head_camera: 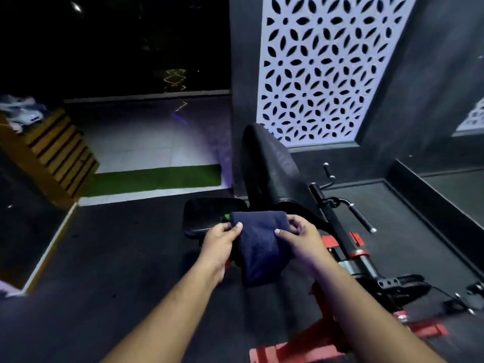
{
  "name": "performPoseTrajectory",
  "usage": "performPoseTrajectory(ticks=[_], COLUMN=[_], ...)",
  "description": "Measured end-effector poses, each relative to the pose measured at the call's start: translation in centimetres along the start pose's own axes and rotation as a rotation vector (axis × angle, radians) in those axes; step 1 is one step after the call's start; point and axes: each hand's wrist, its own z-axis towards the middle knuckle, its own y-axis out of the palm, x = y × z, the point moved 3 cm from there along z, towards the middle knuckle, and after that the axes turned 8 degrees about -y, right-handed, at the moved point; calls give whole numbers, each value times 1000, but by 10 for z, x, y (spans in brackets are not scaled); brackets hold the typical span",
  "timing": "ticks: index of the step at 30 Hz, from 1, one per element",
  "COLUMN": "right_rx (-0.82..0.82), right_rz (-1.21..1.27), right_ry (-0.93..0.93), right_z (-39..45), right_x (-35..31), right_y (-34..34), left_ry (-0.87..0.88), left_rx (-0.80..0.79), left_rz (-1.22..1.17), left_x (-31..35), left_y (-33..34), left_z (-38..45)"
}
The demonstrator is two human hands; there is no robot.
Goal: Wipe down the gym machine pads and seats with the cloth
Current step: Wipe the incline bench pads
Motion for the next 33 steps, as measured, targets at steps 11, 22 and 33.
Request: performPoseTrajectory(ticks=[11,22,33], right_rx=[36,452,-165], right_rz=[-331,-446,-984], right_ry=[-180,-254,211], right_z=[37,147,245], right_x=[14,14,98], right_y=[-43,-94,-13], left_ry=[517,624,365], left_rx=[107,145,34], left_rz=[997,1358,1128], left_x=[25,71,74], left_y=[63,151,125], left_z=[57,139,338])
